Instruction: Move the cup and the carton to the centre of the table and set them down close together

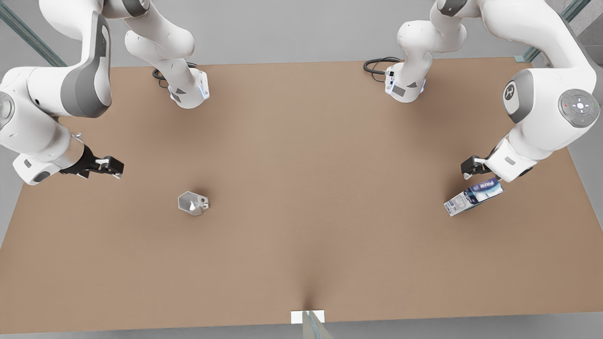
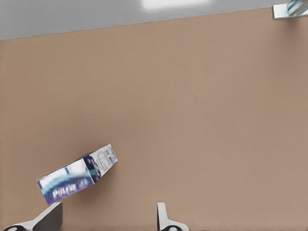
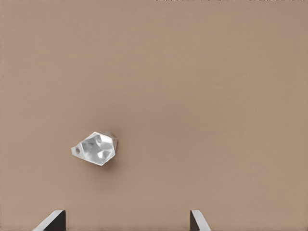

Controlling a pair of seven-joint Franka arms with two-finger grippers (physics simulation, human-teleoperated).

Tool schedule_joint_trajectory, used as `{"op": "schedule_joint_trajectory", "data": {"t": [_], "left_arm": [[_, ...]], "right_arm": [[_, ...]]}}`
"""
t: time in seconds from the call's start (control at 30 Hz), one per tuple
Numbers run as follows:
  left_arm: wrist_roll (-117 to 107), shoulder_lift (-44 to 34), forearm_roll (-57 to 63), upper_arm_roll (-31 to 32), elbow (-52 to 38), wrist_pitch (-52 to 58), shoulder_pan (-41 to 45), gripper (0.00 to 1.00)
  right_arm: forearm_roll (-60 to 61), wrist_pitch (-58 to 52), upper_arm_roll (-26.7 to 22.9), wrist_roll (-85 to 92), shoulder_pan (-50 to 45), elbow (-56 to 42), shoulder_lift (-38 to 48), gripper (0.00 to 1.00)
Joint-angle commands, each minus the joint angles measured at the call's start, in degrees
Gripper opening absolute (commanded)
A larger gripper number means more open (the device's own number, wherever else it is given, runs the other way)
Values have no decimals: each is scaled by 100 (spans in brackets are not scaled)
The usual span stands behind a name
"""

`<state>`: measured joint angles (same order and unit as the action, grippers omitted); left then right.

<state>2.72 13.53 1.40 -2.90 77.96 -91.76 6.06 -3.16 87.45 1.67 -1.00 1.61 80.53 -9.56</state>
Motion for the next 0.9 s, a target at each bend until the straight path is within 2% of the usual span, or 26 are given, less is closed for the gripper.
{"op": "schedule_joint_trajectory", "data": {"t": [0.0, 0.07, 0.2, 0.3, 0.33, 0.37, 0.57, 0.87], "left_arm": [[0, 0, 27, 0, 0, 9, 0, 100], [9, 0, 35, 0, 17, 9, 0, 100], [18, 79, 44, -9, 35, 44, 0, 100], [-18, 193, 44, -9, 35, 26, 0, 100], [-9, 202, 44, -9, 44, 35, 0, 100], [0, 202, 44, -44, 44, 44, 0, 100], [0, 281, 44, -44, 44, 44, 0, 100], [0, 369, 44, -44, 44, 44, 0, 100]], "right_arm": [[-9, 0, 0, -14, -11, -3, -2, 100], [-228, -272, 44, -58, -222, 15, -133, 100], [-229, 61, 35, -58, -152, 68, -424, 100], [-185, 509, 53, -6, -249, 709, -345, 100], [-27, 1221, 53, -6, -257, 1473, -11, 100], [-26, 1389, 53, -6, -257, 1685, 33, 100], [-26, 2109, 53, -23, -424, 2335, -125, 100], [-18, 4113, 62, -621, -600, 3434, -450, 100]]}}
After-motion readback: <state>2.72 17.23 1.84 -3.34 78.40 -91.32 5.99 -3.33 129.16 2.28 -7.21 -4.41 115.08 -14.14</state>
